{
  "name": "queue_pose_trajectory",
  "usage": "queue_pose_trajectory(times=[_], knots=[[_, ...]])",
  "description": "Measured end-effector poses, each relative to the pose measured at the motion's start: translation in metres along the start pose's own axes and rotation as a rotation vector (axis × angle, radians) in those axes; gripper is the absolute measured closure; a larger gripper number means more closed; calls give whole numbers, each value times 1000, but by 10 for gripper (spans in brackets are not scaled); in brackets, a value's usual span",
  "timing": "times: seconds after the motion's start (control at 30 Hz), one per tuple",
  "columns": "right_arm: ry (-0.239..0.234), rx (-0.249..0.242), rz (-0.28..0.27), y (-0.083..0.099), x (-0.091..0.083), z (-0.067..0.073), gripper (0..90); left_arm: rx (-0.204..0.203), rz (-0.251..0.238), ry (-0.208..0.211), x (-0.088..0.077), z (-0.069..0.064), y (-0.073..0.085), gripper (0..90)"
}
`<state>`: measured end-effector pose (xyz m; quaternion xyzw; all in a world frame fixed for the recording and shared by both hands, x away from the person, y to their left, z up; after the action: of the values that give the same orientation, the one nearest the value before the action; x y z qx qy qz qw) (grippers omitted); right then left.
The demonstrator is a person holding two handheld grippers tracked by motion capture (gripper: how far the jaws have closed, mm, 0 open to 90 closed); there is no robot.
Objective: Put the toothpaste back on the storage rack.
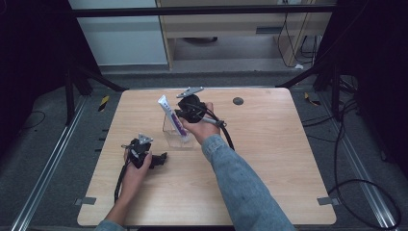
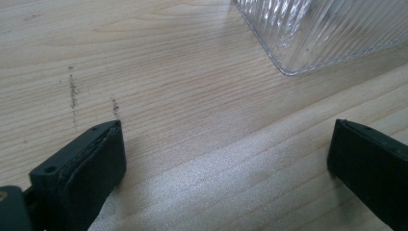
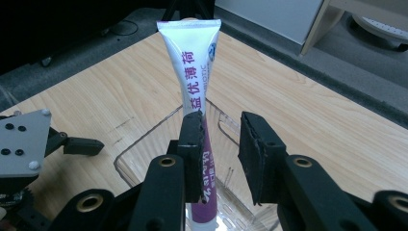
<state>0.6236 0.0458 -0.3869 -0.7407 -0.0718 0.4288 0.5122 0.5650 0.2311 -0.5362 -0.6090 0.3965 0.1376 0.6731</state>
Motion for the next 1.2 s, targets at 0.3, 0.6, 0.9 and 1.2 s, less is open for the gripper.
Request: queue_pose_trajectory(times=[0.3,0.6,0.9,1.2], knots=[[3,17,-11,4,-12,-8,702,0,0,0,0,0,0,0],[12,37,-17,6,-26,-20,660,0,0,0,0,0,0,0],[6,45,-17,8,-33,-29,640,1,1,0,0,0,0,0],[7,59,-22,14,-45,-42,550,1,1,0,0,0,0,0]])
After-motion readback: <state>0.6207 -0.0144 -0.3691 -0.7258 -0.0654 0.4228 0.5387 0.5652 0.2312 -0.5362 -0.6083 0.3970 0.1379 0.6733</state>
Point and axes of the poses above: each handheld gripper's, and its own axes: x roughly forward along the jaws, y roughly out of its underside, z roughly to its left, the point moved 4 cm from there along x, roughly forward along the jaws, and after that the axes turned 6 degrees about -x, right-handed, at the moved point
